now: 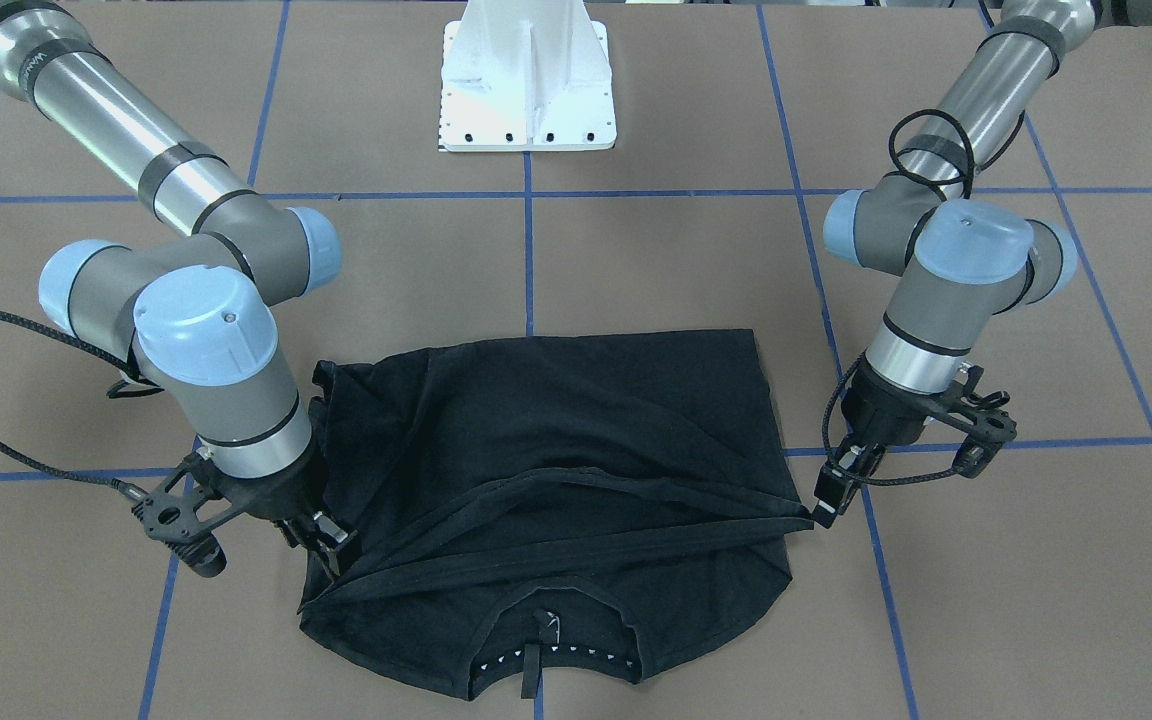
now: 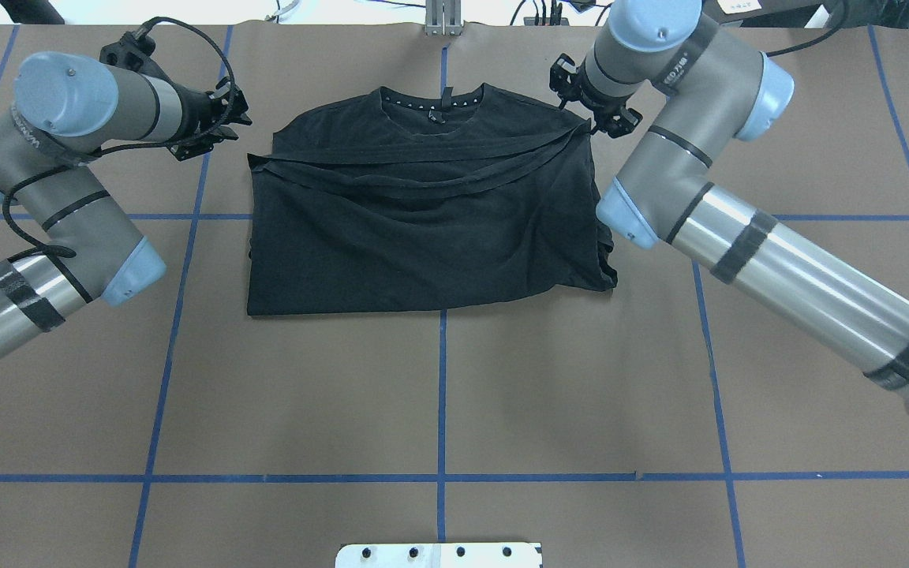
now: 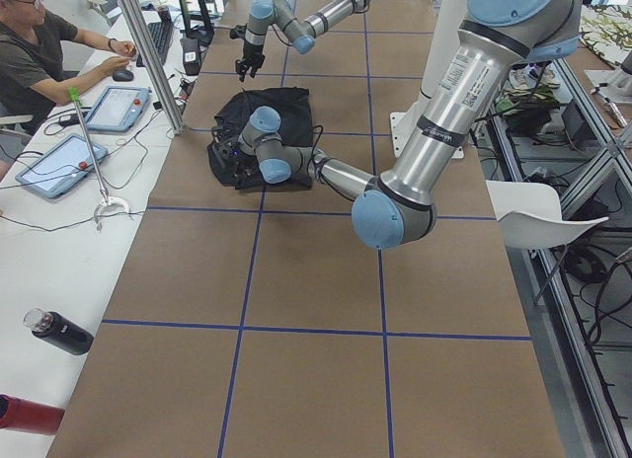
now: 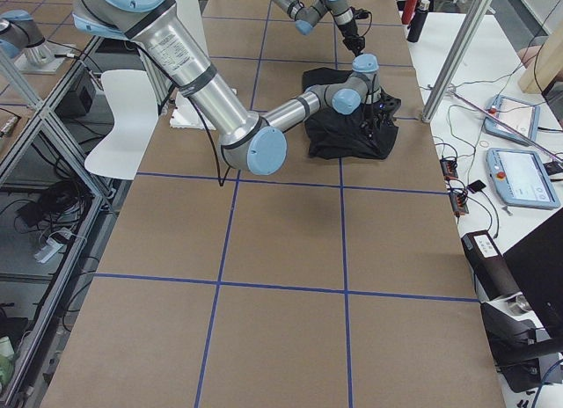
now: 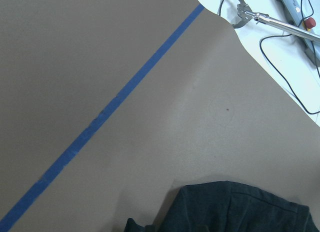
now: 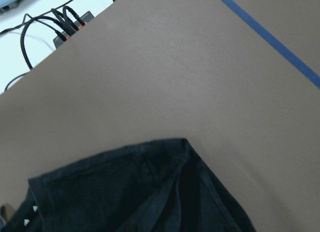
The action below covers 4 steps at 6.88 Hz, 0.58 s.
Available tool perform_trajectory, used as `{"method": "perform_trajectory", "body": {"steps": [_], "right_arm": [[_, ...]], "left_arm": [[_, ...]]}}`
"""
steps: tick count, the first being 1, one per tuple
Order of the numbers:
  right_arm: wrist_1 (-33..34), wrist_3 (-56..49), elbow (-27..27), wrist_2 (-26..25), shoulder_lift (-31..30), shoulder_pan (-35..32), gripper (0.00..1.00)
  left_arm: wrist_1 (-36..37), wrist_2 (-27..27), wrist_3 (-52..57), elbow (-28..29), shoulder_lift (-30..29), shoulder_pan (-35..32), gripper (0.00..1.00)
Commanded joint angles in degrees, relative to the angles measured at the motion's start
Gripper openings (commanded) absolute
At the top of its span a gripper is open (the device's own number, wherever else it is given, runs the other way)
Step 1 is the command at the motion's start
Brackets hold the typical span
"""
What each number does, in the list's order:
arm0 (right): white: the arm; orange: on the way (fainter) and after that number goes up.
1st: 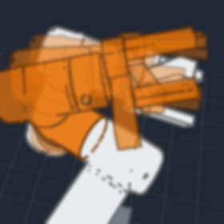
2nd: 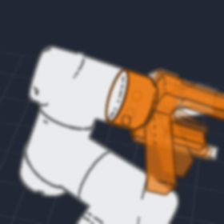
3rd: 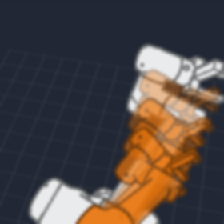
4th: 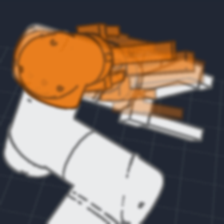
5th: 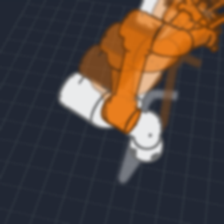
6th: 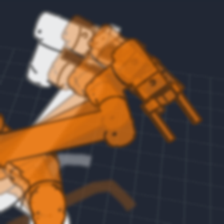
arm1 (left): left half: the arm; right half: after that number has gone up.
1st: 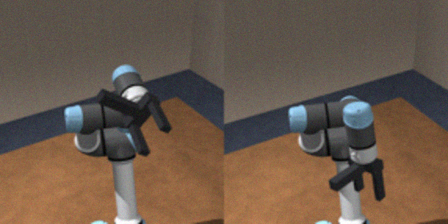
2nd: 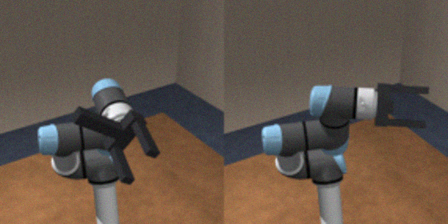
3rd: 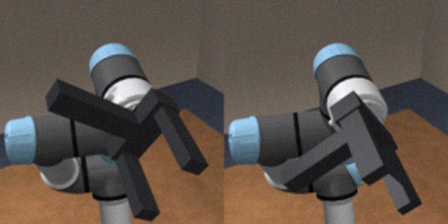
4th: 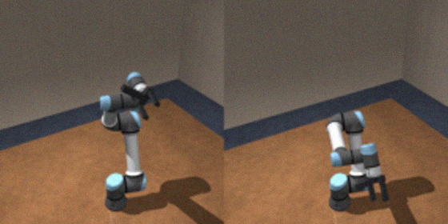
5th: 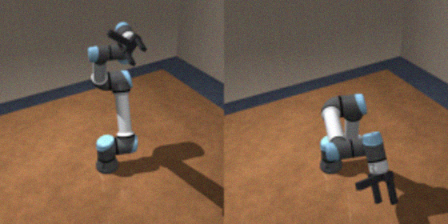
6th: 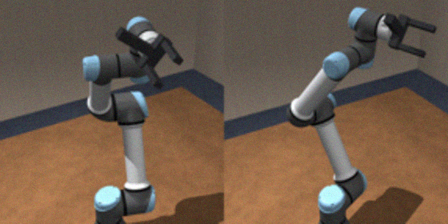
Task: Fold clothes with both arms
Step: 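Move the right gripper down to the shirt's side edge while the left hovers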
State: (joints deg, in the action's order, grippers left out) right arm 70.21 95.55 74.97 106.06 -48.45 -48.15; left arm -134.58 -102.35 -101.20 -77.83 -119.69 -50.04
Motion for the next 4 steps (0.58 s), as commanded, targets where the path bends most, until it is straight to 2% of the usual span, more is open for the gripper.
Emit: {"method": "perform_trajectory", "body": {"steps": [1, 2, 4], "right_arm": [[0.0, 1.7, 16.2, 0.0, -12.1, 3.7, 0.66], [-0.1, 2.9, 19.7, -0.3, -15.9, 5.9, 0.66], [-0.1, 4.0, 20.9, -1.4, -17.7, 8.9, 0.68]], "left_arm": [[0.1, 0.0, -0.2, -0.8, 0.2, -0.1, 0.38], [0.2, 0.0, -0.1, -0.8, 0.2, -0.1, 0.38], [0.3, 0.2, -0.1, -1.3, 0.5, -0.1, 0.38]]}}
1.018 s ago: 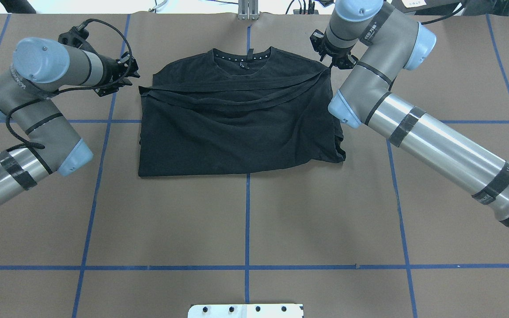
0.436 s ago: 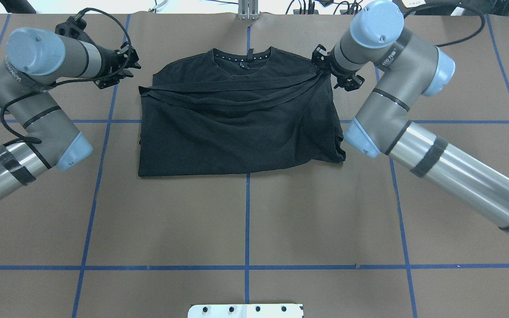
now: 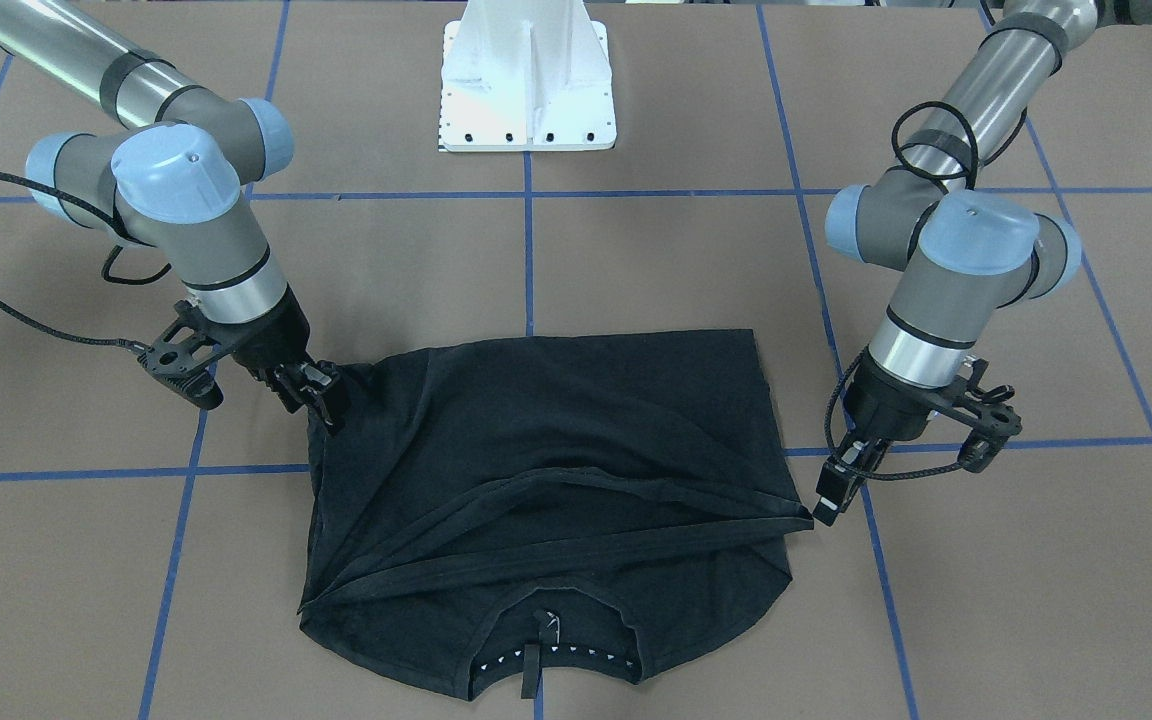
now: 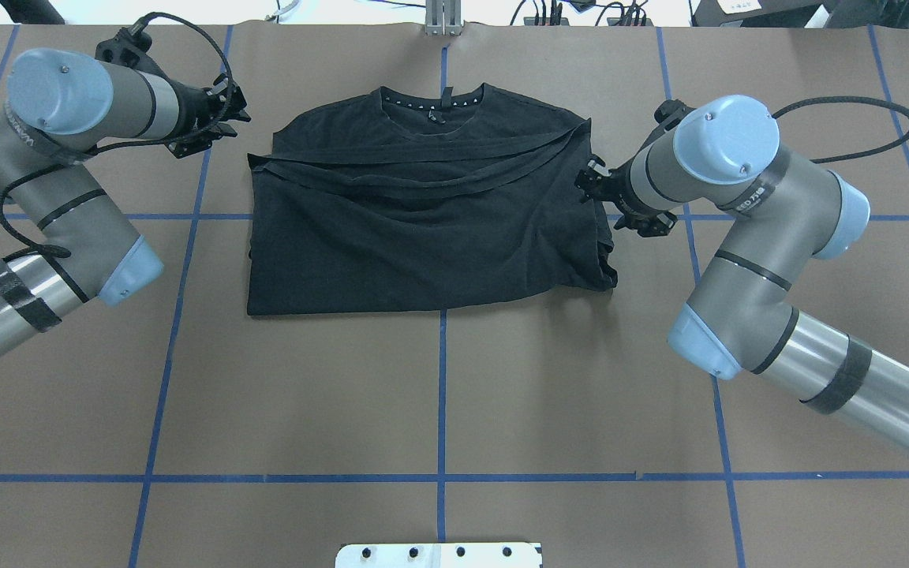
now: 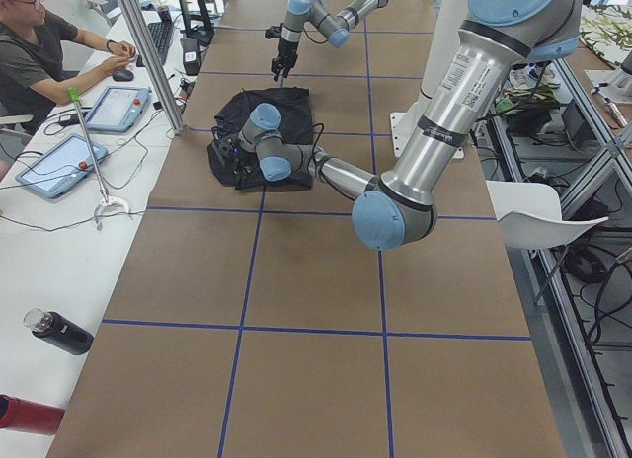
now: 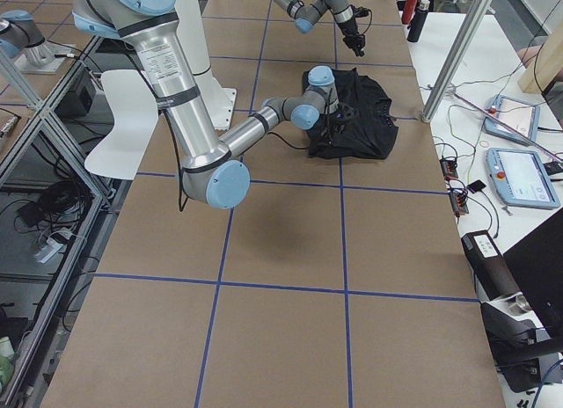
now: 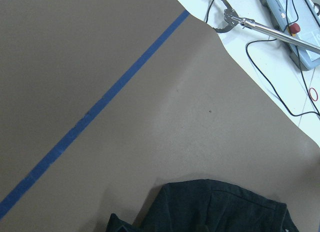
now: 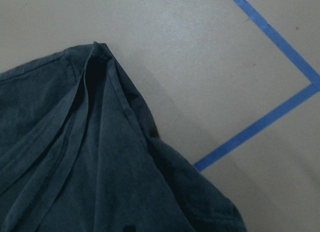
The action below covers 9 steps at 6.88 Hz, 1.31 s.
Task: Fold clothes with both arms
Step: 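Move the right gripper down to the shirt's side edge while the left hovers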
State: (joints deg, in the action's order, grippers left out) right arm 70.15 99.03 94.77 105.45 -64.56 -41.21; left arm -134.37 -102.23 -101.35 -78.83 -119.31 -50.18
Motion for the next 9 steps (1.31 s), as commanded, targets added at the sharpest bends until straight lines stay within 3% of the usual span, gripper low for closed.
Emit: {"method": "perform_trajectory", "body": {"steps": [1, 4, 6, 7, 8, 9], "right_arm": [[0.0, 0.6, 1.1, -1.1, -1.6, 2.8, 0.68], [0.0, 0.5, 0.8, -3.5, -2.2, 5.6, 0.66], [0.0, 0.5, 1.1, -3.4, -3.4, 6.1, 0.56], [0.0, 0.6, 1.1, -3.3, -3.6, 6.2, 0.24], [0.0, 0.6, 1.1, -3.3, -3.7, 6.2, 0.0], [0.0, 0.5, 1.2, -3.1, -3.6, 6.2, 0.0]], "left_arm": [[0.1, 0.1, 0.0, -0.4, 0.2, 0.1, 0.38], [0.1, 0.1, 0.0, -0.4, 0.2, 0.1, 0.38], [0.1, 0.1, -0.1, -0.4, 0.2, 0.1, 0.38], [0.1, 0.1, -0.1, -0.4, 0.2, 0.1, 0.38], [0.1, 0.1, -0.2, -0.4, 0.2, 0.1, 0.38], [0.1, 0.1, -0.2, -0.4, 0.3, 0.1, 0.38]]}}
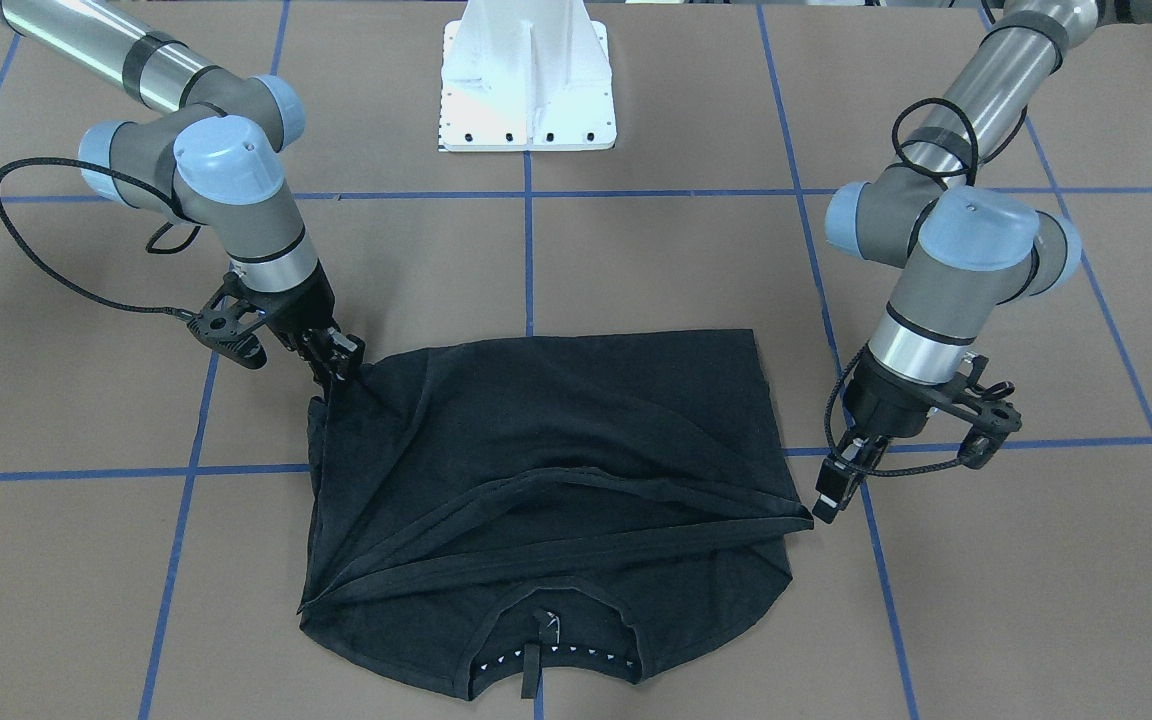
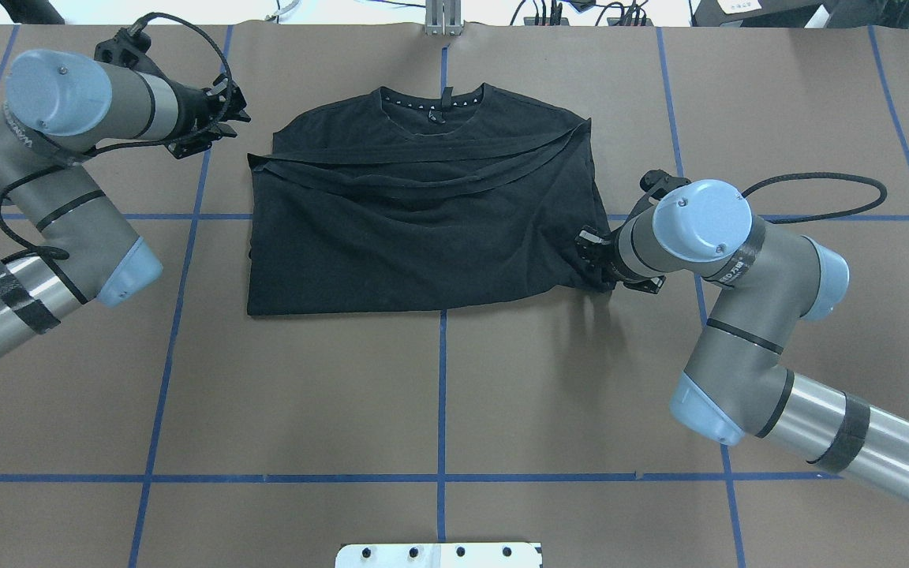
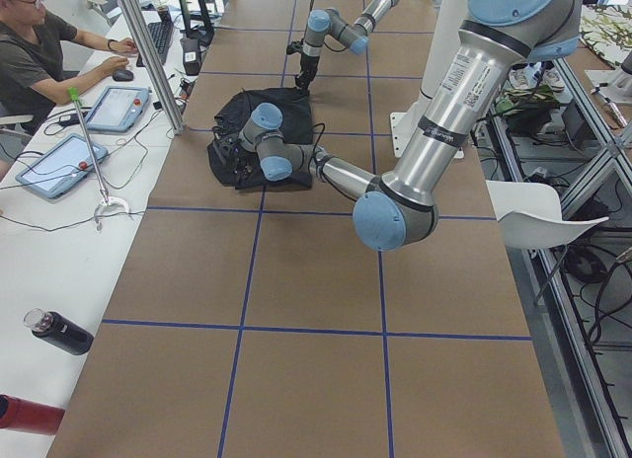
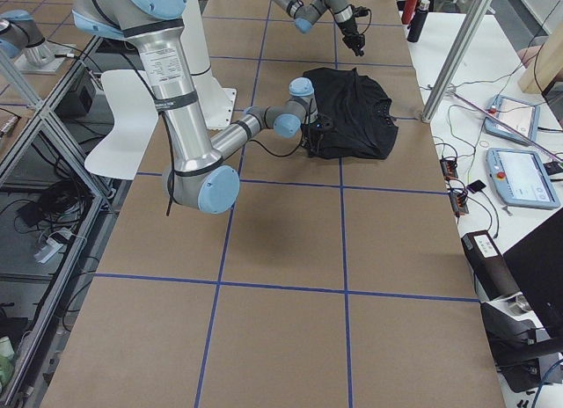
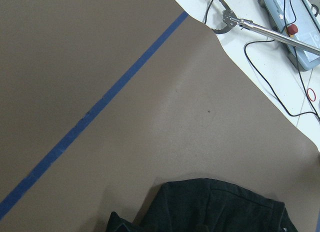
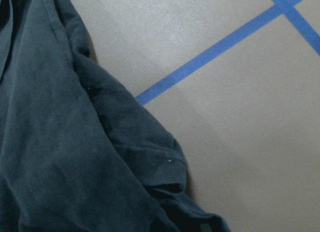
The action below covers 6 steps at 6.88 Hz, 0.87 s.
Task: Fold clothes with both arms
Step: 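Move the right gripper down to the shirt's side edge while the left hovers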
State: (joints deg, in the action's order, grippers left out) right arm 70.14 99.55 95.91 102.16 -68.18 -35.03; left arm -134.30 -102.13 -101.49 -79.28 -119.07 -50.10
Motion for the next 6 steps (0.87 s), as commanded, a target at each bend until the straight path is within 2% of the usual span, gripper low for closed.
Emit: {"method": "perform_trajectory", "body": {"steps": [1, 2, 6], "right_arm": [[0.0, -0.1, 0.4, 0.3, -0.2, 0.0, 0.0], [0.0, -0.5, 1.2, 0.5, -1.0, -0.1, 0.0], [0.0, -1.0, 13.5, 1.8, -11.7, -0.1, 0.0]], "left_arm": [[0.0, 0.0, 0.0, 0.0, 0.1, 0.0, 0.38], [0.0, 0.0, 0.0, 0.0, 0.1, 0.0, 0.38], [0.0, 0.0, 0.0, -0.4, 0.1, -0.1, 0.38]]}}
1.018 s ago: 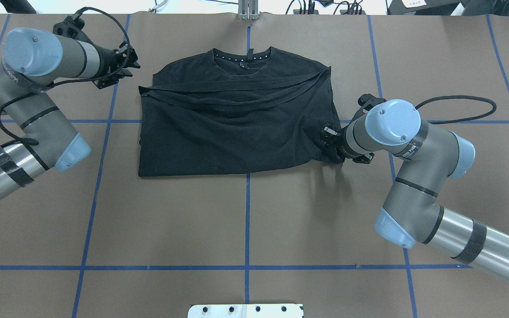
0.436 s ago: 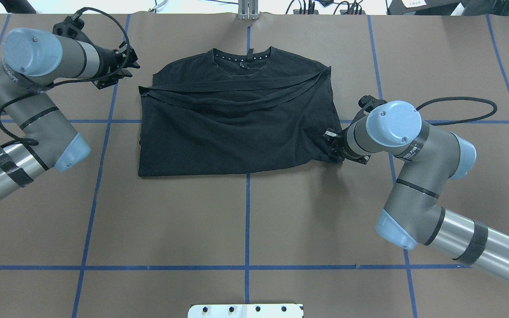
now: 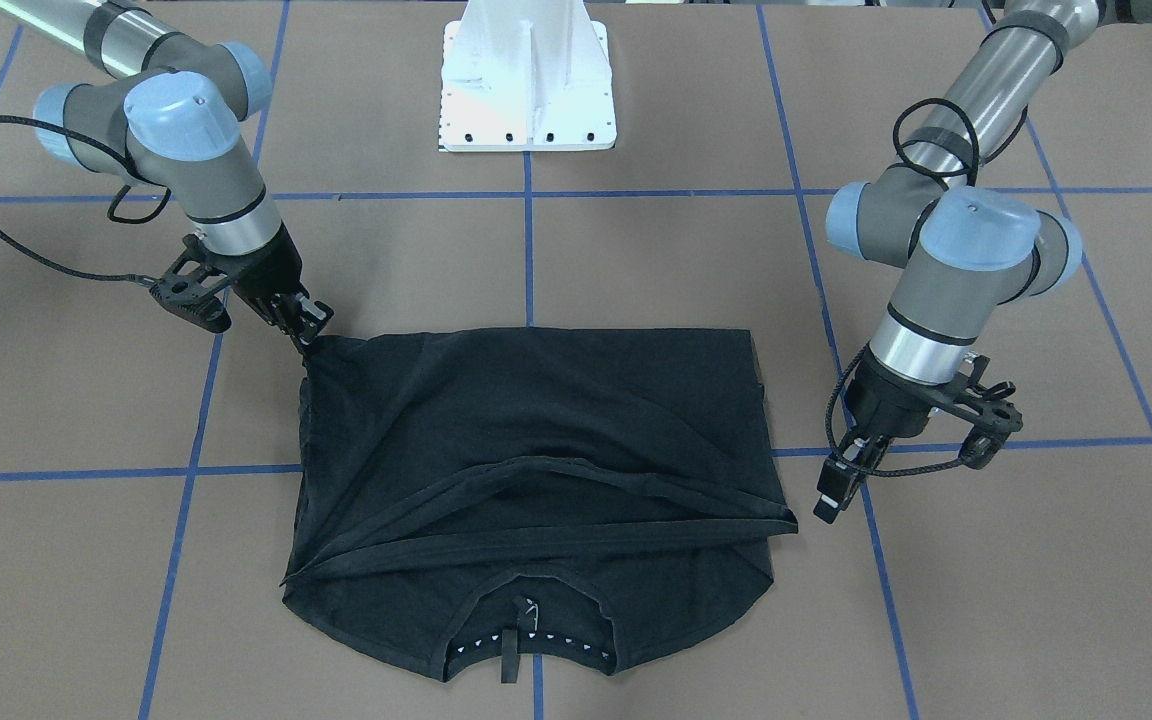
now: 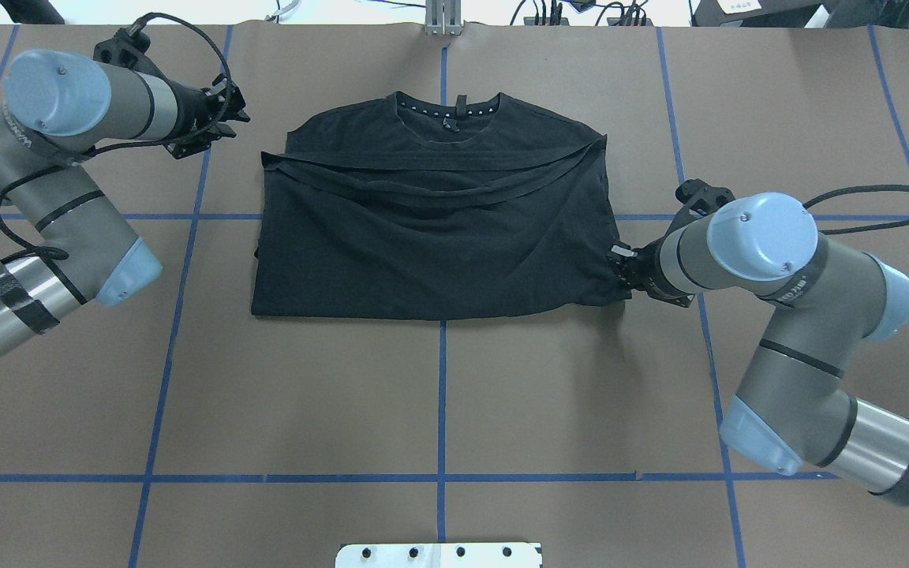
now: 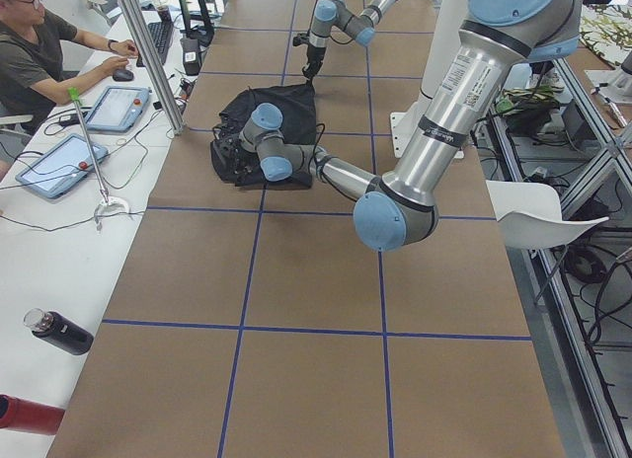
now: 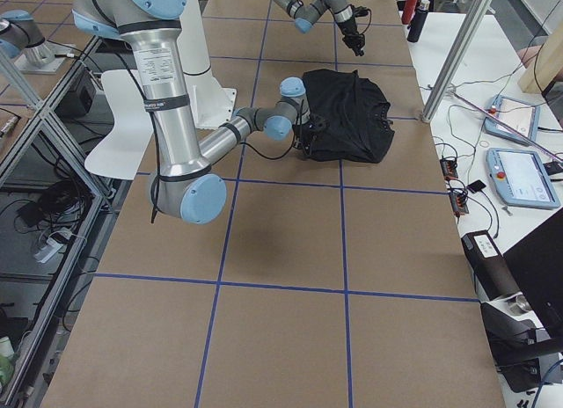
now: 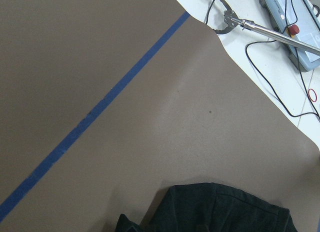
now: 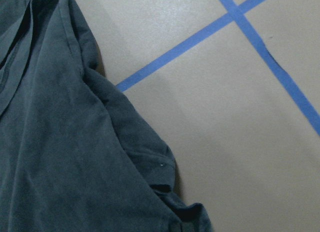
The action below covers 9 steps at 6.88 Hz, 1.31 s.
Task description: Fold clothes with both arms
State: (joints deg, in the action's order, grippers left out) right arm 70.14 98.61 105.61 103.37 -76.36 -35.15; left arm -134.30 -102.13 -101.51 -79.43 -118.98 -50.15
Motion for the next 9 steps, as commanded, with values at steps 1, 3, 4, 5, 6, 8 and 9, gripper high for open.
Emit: {"method": "perform_trajectory", "body": {"steps": [1, 3, 4, 5, 6, 8, 9], "right_arm": [[0.0, 0.0, 8.5, 3.9, -8.1, 0.0, 0.0], [0.0, 5.8, 13.5, 16.1, -12.3, 2.9, 0.0], [0.1, 10.2, 14.4, 18.7, -12.7, 7.9, 0.0], [0.1, 15.7, 15.8, 18.8, -12.8, 13.4, 0.0], [0.1, 19.6, 17.8, 18.8, -12.9, 18.5, 0.0], [0.1, 24.3, 18.9, 19.0, -12.9, 22.5, 0.99], [0.1, 24.5, 20.0, 19.1, -13.7, 22.4, 1.0]], "left_arm": [[0.1, 0.0, -0.4, -0.7, 0.1, 0.0, 0.38], [0.2, -0.2, -1.6, -1.6, 0.1, 0.0, 0.38], [0.2, -0.3, -1.6, -1.8, 0.3, 0.0, 0.38], [0.4, -0.5, -1.6, -2.4, 0.5, 0.0, 0.38], [0.4, -0.8, -1.6, -2.5, 0.4, 0.0, 0.38], [0.6, -6.2, -1.7, -7.7, 1.8, 0.1, 0.38], [0.6, -7.4, -3.0, -11.2, 3.3, 0.5, 0.4]]}}
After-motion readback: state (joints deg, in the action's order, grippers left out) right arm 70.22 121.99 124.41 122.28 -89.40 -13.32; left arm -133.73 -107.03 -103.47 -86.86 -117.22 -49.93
